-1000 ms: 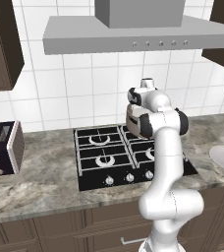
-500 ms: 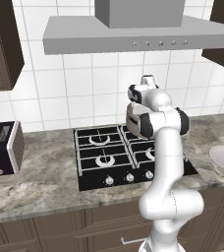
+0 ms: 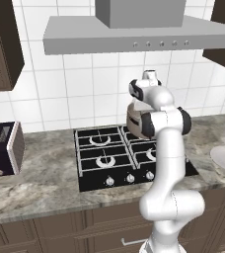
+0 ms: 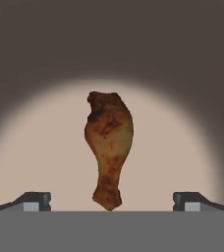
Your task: Retrieve the frozen meat and place it in the pot on a burner. Then turn the burner on.
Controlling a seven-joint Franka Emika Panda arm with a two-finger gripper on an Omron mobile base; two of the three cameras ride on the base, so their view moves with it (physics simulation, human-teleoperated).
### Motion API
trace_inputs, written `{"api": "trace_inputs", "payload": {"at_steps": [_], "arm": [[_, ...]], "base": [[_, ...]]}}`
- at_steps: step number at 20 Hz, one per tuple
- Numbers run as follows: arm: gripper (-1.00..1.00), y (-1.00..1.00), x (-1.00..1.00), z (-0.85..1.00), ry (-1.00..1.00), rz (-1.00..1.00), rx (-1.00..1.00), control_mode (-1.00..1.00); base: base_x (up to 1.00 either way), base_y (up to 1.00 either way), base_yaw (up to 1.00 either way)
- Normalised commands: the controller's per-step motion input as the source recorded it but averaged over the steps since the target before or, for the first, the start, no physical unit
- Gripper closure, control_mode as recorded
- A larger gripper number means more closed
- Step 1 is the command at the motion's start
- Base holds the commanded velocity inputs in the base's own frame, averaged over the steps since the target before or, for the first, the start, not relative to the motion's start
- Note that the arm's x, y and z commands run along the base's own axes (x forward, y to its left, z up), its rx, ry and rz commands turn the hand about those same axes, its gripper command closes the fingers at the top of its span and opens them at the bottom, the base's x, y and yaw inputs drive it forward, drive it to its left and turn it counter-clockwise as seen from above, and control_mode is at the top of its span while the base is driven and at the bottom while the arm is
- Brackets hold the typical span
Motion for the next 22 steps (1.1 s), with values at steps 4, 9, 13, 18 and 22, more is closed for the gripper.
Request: {"api": "trace_inputs", "payload": {"at_steps": [4,9,13,18,22], "arm": [[-1.00,0.00,-0.19,0.30,-0.05,0.00,0.00,-1.00],[-1.00,0.00,-0.19,0.25,-0.11,0.00,0.00,-1.00],[-1.00,0.00,-0.19,0.30,-0.16,0.00,0.00,-1.00],[-1.00,0.00,-0.32,0.10,-0.29,0.00,0.00,-1.00],[-1.00,0.00,-0.34,0.06,-0.31,0.00,0.00,-1.00]], "base": [[0.00,0.00,0.00],[0.00,0.00,0.00],[0.00,0.00,0.00],[0.00,0.00,0.00],[0.00,0.00,0.00]]}}
